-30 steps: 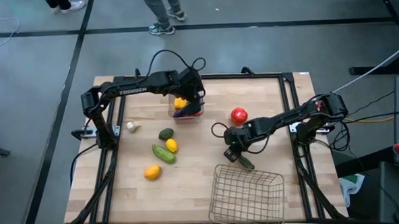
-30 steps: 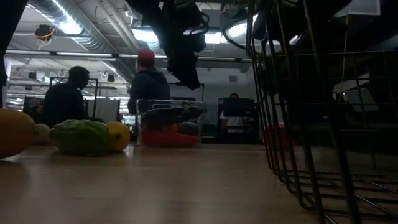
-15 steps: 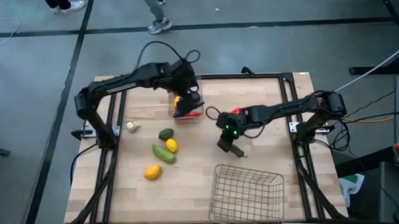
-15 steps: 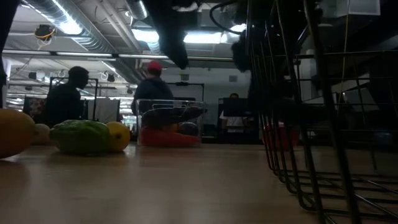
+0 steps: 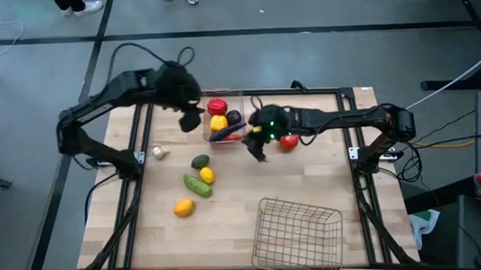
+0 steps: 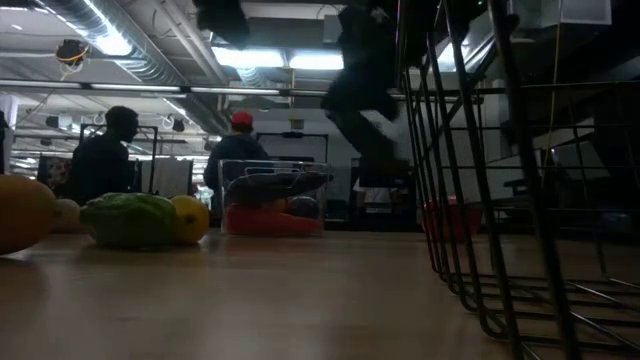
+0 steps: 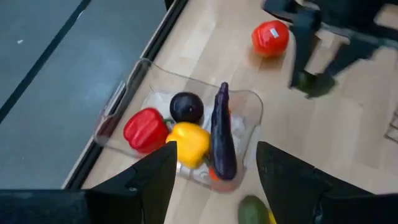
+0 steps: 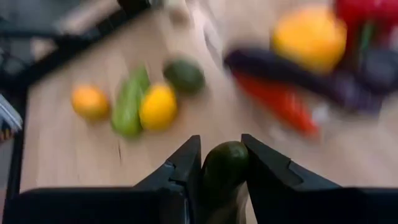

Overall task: Sort produce into baskets
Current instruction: Put the green chili pepper into the transparent bin

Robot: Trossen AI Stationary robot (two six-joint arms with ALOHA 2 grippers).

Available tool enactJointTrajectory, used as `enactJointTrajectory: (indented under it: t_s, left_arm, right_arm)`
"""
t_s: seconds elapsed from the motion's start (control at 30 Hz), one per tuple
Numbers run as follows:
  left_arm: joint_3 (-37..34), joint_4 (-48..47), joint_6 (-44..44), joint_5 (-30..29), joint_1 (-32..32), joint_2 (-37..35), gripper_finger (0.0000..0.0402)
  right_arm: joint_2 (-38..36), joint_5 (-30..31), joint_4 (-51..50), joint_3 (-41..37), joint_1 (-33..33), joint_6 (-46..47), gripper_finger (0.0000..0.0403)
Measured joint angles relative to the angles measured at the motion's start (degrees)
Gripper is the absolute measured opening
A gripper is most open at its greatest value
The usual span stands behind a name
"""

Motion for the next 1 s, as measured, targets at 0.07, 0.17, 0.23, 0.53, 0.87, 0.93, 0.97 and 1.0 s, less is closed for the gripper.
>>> enactJointTrajectory:
  t_s: [0.07, 0.17, 0.23, 0.53, 0.87, 0.93, 0.97, 1.0]
  left_arm:
    - [0.0, -2.03, -0.83, 0.0, -0.24, -2.05, 0.0217]
    - [-0.02, -3.92, -2.38, 0.0, -0.66, -4.95, 0.0217]
    - [-0.02, -4.26, -3.06, 0.0, -1.15, -6.52, 0.0217]
    - [-0.06, -3.95, -4.57, 0.0, -2.79, -10.28, 0.0217]
    - [-0.11, -3.93, -4.73, -0.02, -2.77, -9.91, 0.0217]
    - [-0.11, -3.93, -4.71, -0.02, -2.77, -9.9, 0.0217]
    - [-0.11, -3.93, -4.71, -0.01, -2.77, -9.88, 0.0217]
    - [-0.11, -3.93, -4.71, -0.02, -2.77, -9.87, 0.0217]
  right_arm:
    - [0.0, 0.01, 5.13, 0.04, -1.22, -1.66, 0.0106]
    - [0.0, 0.09, 11.78, 0.04, -3.08, -3.37, 0.0106]
    - [0.0, 0.1, 16.2, 0.04, -4.37, -4.54, 0.0106]
    - [4.15, 0.87, 37.06, 0.07, -9.0, -6.32, 0.0106]
    - [13.34, 8.62, 44.54, 0.04, -11.47, -6.39, 0.0106]
    - [15.02, 10.2, 44.62, 0.04, -11.53, -6.39, 0.0106]
    - [15.72, 10.56, 44.91, 0.04, -11.53, -6.39, 0.0106]
    - [16.32, 10.59, 44.91, 0.04, -11.53, -6.39, 0.0106]
